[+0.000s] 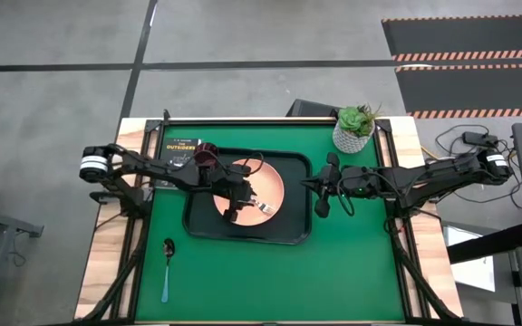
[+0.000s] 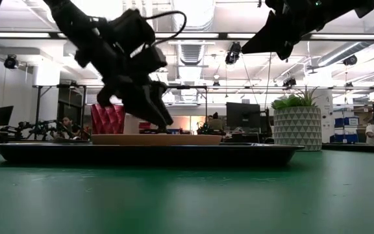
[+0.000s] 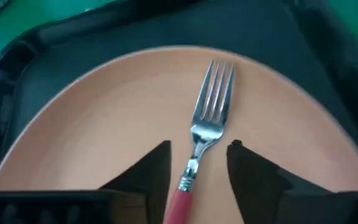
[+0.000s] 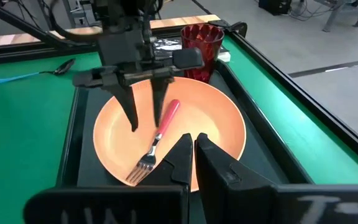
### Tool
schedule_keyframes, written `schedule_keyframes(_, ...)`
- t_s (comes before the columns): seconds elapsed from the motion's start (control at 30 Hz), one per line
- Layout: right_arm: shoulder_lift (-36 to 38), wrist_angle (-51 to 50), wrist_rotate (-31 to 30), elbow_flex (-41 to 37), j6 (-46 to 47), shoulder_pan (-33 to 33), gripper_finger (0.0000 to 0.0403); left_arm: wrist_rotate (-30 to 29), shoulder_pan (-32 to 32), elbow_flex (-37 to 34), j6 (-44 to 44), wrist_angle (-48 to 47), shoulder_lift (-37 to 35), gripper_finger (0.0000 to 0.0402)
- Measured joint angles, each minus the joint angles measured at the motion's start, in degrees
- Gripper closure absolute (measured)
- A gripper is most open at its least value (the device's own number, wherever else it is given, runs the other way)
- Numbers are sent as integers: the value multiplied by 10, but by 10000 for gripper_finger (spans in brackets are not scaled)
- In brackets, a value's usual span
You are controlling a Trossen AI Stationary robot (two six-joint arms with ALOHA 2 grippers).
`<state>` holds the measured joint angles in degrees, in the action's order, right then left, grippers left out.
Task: Pick and place plate/cup/fork/spoon on tray
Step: Put the pink fork on the black table tray
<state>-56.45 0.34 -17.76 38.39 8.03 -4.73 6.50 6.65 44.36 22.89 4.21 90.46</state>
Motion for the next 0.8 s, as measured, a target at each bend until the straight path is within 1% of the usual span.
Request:
schedule_keyframes(0.13,0,0,2,0,-1,0,394,5,12,-25,4,56,11,242)
schedule_keyframes(0.27,0,0,2,0,-4,0,394,6,20,-41,4,89,32,240)
schedule_keyframes(0.53,0,0,2,-2,-5,0,394,12,24,-40,0,112,78,241)
schedule_keyframes(0.6,0,0,2,-3,-6,0,394,14,24,-40,0,113,84,250)
schedule_keyframes(0.67,0,0,2,-3,-6,0,394,14,24,-39,-1,113,85,269)
schedule_keyframes(0.8,0,0,2,-3,-8,0,394,13,24,-39,-1,110,85,328)
